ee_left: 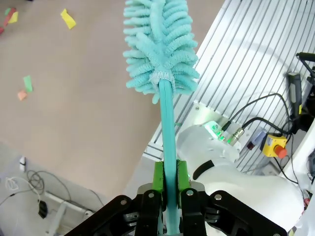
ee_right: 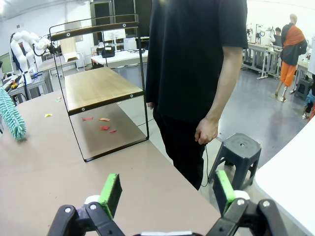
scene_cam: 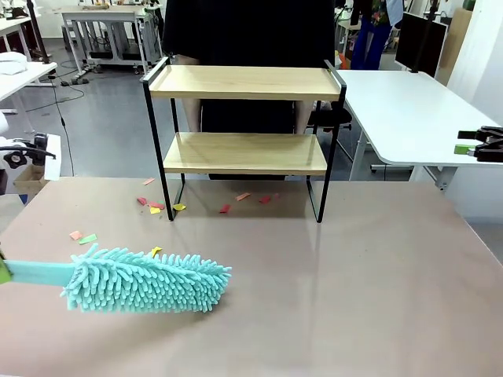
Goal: Clean the shelf.
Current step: Clean the specific section of the Shelf indicated by the human with the Duster.
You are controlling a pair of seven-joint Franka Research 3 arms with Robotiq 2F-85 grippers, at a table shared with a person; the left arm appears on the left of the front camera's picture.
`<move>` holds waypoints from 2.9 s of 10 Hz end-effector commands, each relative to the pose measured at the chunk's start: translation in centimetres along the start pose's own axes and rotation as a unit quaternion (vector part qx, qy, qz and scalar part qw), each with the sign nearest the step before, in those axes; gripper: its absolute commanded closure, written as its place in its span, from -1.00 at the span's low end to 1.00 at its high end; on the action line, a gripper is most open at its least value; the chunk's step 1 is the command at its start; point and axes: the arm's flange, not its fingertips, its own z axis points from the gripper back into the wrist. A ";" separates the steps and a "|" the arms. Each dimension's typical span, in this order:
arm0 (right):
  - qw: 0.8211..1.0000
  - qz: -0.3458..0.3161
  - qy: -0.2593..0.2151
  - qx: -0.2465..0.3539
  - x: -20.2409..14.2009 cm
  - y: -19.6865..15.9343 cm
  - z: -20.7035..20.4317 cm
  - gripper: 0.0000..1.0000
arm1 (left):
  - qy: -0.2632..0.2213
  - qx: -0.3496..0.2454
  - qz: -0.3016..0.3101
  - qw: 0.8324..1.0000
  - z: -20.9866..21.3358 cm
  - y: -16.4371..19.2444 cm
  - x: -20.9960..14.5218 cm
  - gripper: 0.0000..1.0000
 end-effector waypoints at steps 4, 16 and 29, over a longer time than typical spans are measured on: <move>1.000 0.002 -0.001 0.000 0.3 0.1 -0.1 -1.00 | -0.007 -0.006 0.005 1.000 0.5 -0.2 0.3 0.74; 1.000 0.002 -0.001 0.000 0.3 0.1 -0.1 -1.00 | -0.007 -0.006 0.005 1.000 0.5 -0.2 0.3 0.74; 1.000 0.002 -0.001 0.000 0.3 0.1 -0.1 -1.00 | -0.124 -0.073 0.028 0.989 -2.0 -0.3 4.7 0.74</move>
